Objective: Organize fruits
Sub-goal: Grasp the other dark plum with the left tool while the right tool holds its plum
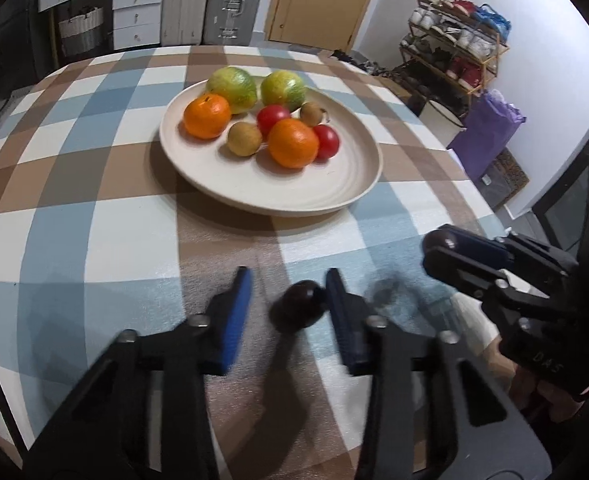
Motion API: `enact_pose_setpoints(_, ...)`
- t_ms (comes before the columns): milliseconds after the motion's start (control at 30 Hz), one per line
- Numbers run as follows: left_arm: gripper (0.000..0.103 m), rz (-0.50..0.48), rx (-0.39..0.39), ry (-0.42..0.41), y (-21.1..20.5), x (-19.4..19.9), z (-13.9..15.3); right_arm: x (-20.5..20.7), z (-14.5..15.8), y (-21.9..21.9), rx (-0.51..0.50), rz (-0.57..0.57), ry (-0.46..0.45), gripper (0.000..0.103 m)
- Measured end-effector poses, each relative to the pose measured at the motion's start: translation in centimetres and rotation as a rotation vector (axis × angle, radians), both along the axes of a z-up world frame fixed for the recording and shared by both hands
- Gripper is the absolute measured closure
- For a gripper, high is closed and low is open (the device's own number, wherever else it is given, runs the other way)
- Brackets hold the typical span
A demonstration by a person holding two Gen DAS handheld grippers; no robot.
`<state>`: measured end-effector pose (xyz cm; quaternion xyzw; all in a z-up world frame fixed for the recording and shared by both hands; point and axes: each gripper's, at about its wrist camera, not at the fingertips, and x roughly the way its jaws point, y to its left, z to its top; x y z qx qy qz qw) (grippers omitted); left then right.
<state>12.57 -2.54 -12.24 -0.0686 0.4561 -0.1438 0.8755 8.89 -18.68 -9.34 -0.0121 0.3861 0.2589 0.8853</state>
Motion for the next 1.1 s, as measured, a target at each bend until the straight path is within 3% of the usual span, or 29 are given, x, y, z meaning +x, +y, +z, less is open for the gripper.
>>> enact_pose_setpoints(67,0.088,-0.005,-0.005,-0.013,0.0,0.0,0.4,0.1,0.1,0.0,0.004,0.001,0.002,0.076)
enact_pose_setpoints(133,0.093,-0.015,-0.013,-0.011,0.1,0.2,0.6,0.3,0.1,0.0,0.015,0.001,0.007,0.076)
enact_pose_setpoints(533,0.091,-0.026,-0.034,0.004,0.4,0.1,0.5,1.3,0.1,-0.1,0.042,-0.003,0.021,0.076)
enact_pose_setpoints(600,0.085,-0.023,-0.026,0.008,0.3,0.1,0.5,1.3,0.1,-0.1,0.042,-0.004,0.023,0.076)
enact_pose_setpoints(667,0.068,-0.023,-0.027,0.016,0.2,0.1,0.4,1.3,0.1,-0.1,0.042,-0.004,0.022,0.076)
enact_pose_setpoints(733,0.063,-0.019,-0.029,0.024,0.2,0.1,0.2,1.3,0.1,-0.1,0.044,-0.005,0.021,0.076)
enact_pose_setpoints(967,0.064,-0.011,-0.003,0.036,0.0,0.5,-0.6,1.1,0.1,-0.4,0.049,-0.01,0.016,0.076)
enact_pose_setpoints(1100,0.08,-0.016,0.006,0.046,-0.1,0.6,-1.0,1.0,0.2,-0.5,0.048,-0.01,0.014,0.076)
